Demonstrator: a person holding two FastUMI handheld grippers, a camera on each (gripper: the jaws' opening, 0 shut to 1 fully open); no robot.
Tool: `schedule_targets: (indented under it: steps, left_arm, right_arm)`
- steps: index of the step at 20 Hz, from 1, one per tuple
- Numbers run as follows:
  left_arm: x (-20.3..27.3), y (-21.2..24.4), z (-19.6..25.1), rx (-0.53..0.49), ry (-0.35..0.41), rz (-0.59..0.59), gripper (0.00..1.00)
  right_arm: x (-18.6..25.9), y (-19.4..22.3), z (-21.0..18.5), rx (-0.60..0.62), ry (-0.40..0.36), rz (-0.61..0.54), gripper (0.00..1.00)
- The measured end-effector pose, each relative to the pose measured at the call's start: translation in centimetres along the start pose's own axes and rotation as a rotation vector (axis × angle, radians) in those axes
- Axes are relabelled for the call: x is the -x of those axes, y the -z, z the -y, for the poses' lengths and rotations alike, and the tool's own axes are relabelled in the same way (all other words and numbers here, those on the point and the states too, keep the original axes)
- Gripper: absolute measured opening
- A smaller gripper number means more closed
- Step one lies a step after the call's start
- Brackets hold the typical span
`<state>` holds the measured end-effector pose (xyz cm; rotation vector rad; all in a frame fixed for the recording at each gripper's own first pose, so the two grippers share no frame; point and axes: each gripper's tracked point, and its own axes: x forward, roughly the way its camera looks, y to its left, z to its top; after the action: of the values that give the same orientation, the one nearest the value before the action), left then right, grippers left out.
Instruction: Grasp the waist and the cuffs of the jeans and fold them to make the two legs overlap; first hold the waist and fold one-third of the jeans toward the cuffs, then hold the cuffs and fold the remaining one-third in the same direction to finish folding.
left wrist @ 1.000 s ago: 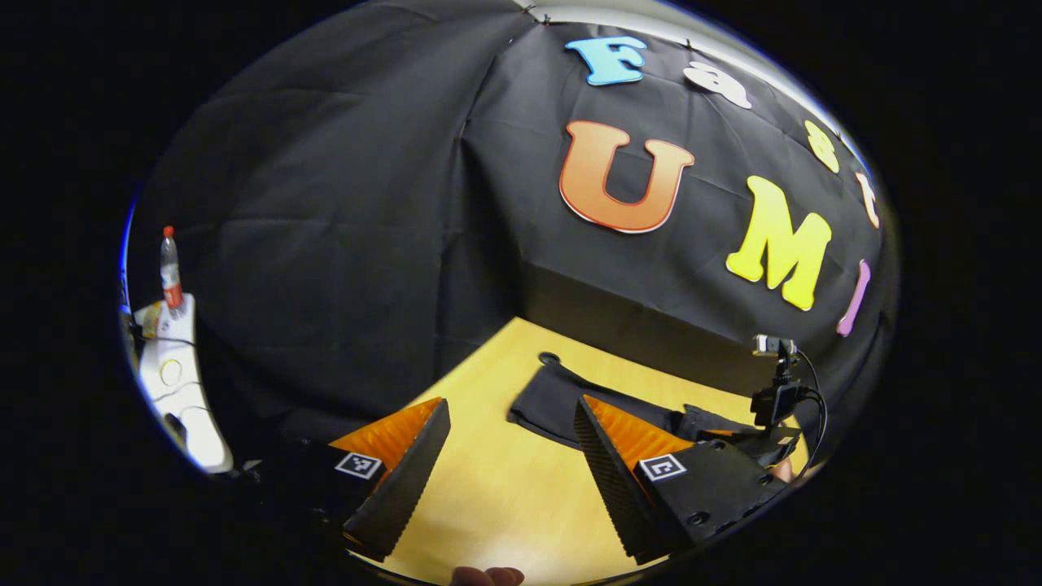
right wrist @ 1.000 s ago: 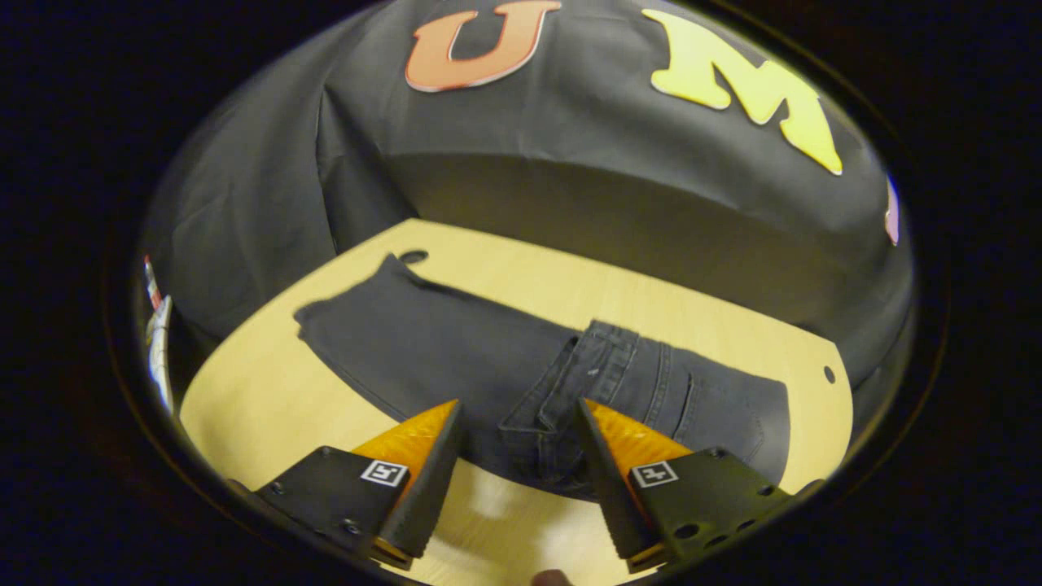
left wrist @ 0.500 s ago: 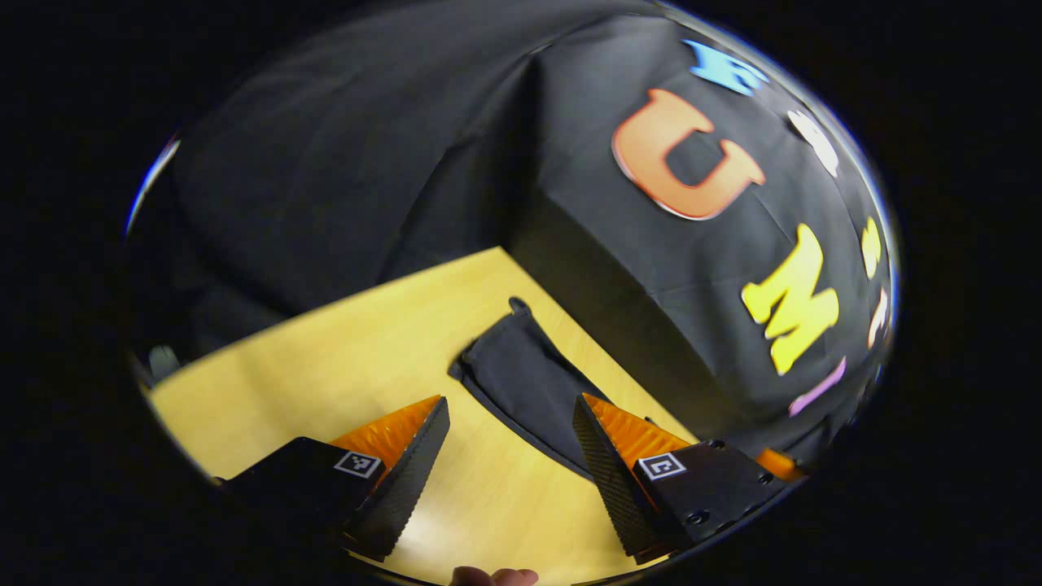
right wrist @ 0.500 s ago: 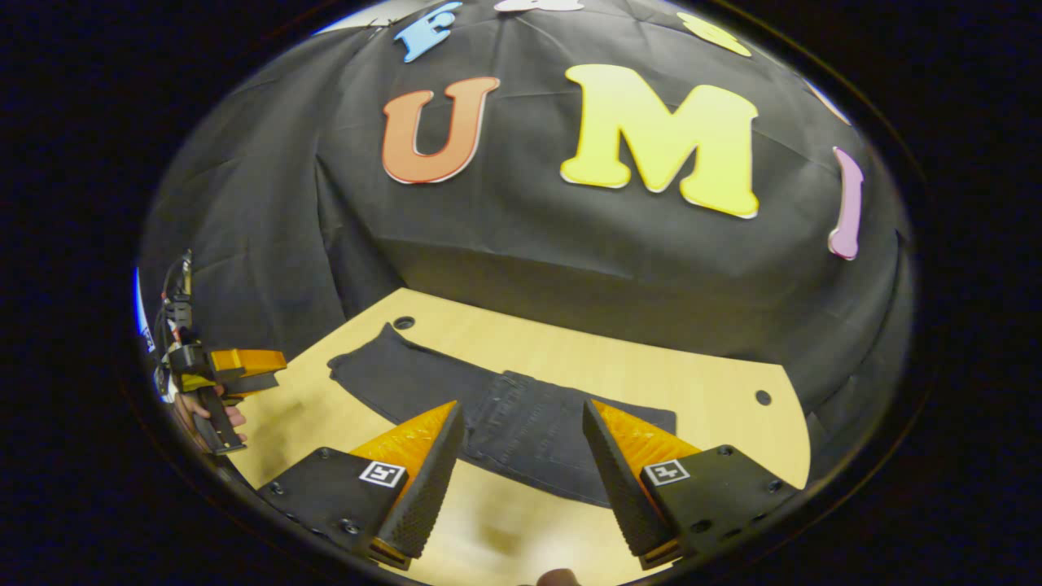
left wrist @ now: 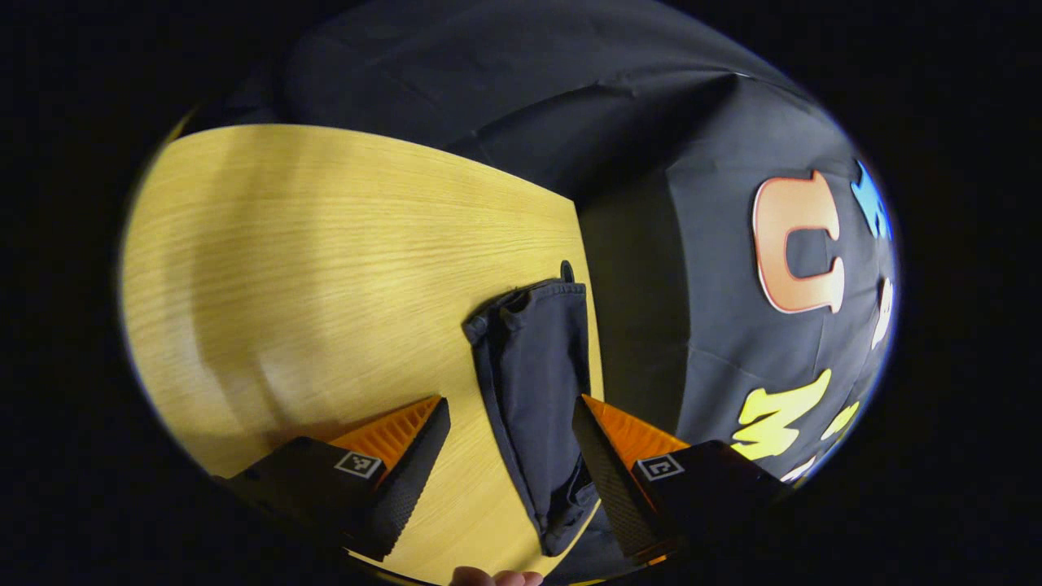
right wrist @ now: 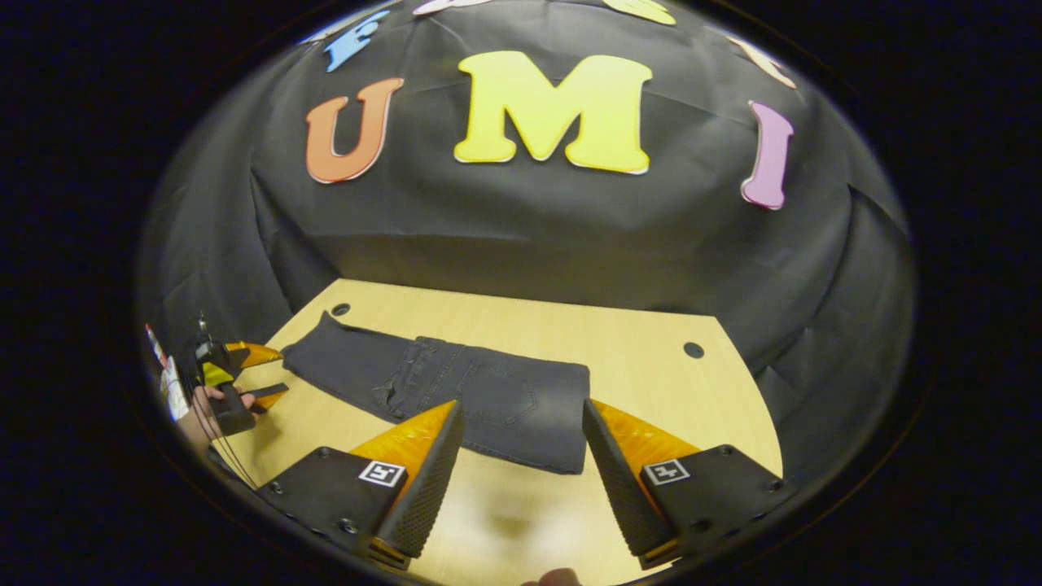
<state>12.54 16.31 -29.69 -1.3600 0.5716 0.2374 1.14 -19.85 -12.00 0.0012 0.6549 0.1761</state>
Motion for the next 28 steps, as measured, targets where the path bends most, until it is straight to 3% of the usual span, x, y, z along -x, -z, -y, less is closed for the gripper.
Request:
schedule_targets:
  steps: [4,7,9,12,15,16,17,19,23,28]
  left_arm:
    - [-2.3,-0.8,0.9,0.035,-0.006,0.008,0.98]
    - [-4.0,-1.0,0.8,0.061,-0.008,0.031,0.97]
    - [-4.9,-1.4,1.1,0.074,0.019,0.06,0.83]
    - [-6.3,-1.6,1.5,0.099,0.048,0.074,0.8]
    - [-7.2,-1.3,1.6,0.037,0.045,0.075,0.57]
    - [-7.4,-1.2,1.4,0.003,0.032,0.072,0.6]
    - [-7.5,-1.1,0.9,-0.017,0.007,0.076,0.57]
    - [-7.3,-1.2,1.3,-0.014,0.01,0.074,0.14]
    - [-6.0,-0.9,4.2,-0.062,0.067,0.079,0.07]
    - [-2.8,1.2,11.3,-0.296,0.142,0.089,0.06]
  right_arm:
    - [-0.2,-0.1,1.0,-0.044,0.009,-0.004,0.88]
    - [0.0,-0.1,1.4,-0.152,-0.002,-0.025,0.89]
    - [0.0,0.1,2.8,-0.2,0.023,-0.036,0.9]
    - [0.6,0.9,4.5,-0.215,0.061,-0.045,0.9]
    - [1.5,2.0,5.4,-0.218,0.075,-0.059,0.91]
    - [1.8,2.3,5.6,-0.22,0.074,-0.062,0.91]
    - [2.1,2.5,5.7,-0.221,0.075,-0.062,0.91]
    - [2.7,2.9,6.0,-0.225,0.073,-0.059,0.91]
    - [4.0,2.9,7.2,-0.2,0.103,-0.025,0.9]
    - [6.3,2.5,7.8,-0.165,0.102,0.044,0.99]
